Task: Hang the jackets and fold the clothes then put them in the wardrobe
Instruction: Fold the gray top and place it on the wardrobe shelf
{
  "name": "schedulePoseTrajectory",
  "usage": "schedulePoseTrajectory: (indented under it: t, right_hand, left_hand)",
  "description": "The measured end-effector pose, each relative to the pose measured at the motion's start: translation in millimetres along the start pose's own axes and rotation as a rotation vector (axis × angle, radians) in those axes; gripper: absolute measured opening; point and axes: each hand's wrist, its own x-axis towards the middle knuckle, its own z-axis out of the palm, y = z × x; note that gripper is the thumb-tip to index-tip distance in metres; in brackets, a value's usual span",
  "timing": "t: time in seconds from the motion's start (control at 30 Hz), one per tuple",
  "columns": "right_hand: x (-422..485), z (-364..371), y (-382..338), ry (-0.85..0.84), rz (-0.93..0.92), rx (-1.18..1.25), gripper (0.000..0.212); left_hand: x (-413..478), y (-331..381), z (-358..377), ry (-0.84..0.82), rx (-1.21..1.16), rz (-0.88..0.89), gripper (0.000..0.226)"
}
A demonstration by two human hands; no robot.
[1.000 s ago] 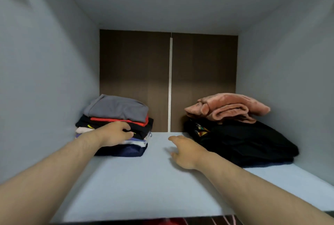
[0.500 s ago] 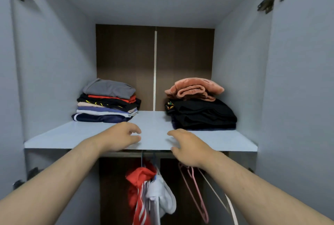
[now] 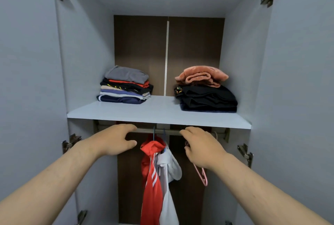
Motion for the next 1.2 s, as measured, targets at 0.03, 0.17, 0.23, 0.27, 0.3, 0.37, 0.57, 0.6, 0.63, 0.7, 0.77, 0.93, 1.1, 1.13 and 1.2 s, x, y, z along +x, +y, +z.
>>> schedulePoseTrajectory:
  t: [0.03,0.17,0.23,0.27,0.3,0.37,0.57,0.6,0.63,0.7,0.77,0.93,1.1,1.13,1.2]
  right_hand:
    - [-4.7,-2.4,-4.0,0.004,0.008,-0.005,0.055]
    - [-23.3,-4.0,-24.4,0.006,0.053,0.018,0.054]
    - [-36.1,1.4,-39.5,-0.013,0.075,0.016,0.049]
    - [-43.3,4.7,-46.9,-0.028,0.082,0.009,0.045]
    - [-51.5,8.8,-54.6,-0.043,0.088,0.009,0.042]
    - [-68.5,16.1,-68.5,-0.060,0.102,0.020,0.040]
    - [-124.8,11.6,-93.9,-0.090,0.159,0.045,0.042]
    - [-133.6,6.8,-95.2,-0.080,0.175,0.040,0.043]
    - [-142.1,1.8,-95.1,-0.065,0.187,0.033,0.043]
    - [-162.6,-9.3,-89.7,-0.035,0.209,0.005,0.045]
    - [-182.6,-17.7,-80.4,0.009,0.240,-0.022,0.045]
    - [-223.4,-34.0,-51.3,0.051,0.358,-0.061,0.040]
    - [-248.5,-51.4,-32.1,0.095,0.358,-0.051,0.043]
    - [-254.6,-56.2,-27.9,0.108,0.355,-0.050,0.042]
    - [-269.4,-68.0,-19.1,0.134,0.347,-0.057,0.041]
  left_hand:
    - [-6.9,-2.8,1.2,0.005,-0.015,-0.013,0.056]
    - [-35.2,-12.6,12.6,0.029,-0.093,-0.009,0.059]
    - [-51.3,-15.2,22.6,0.037,-0.101,0.012,0.058]
    - [-59.0,-14.8,28.2,0.036,-0.097,0.027,0.057]
    - [-67.3,-14.5,34.2,0.027,-0.095,0.038,0.057]
    - [-82.9,-13.7,46.4,0.010,-0.109,0.054,0.055]
    - [-117.9,1.8,81.3,0.000,-0.195,0.139,0.044]
    - [-121.2,5.7,85.8,-0.009,-0.200,0.147,0.048]
    - [-123.6,9.5,88.5,-0.015,-0.206,0.157,0.051]
    - [-126.1,18.8,92.6,-0.034,-0.220,0.179,0.051]
    - [-130.4,25.6,93.1,-0.037,-0.219,0.186,0.050]
    - [-145.2,40.0,86.5,0.022,-0.165,0.173,0.049]
    - [-156.7,74.5,77.0,0.071,-0.150,0.158,0.048]
    - [-158.6,86.3,76.4,0.071,-0.153,0.159,0.049]
    - [-161.8,113.8,78.1,0.068,-0.148,0.167,0.050]
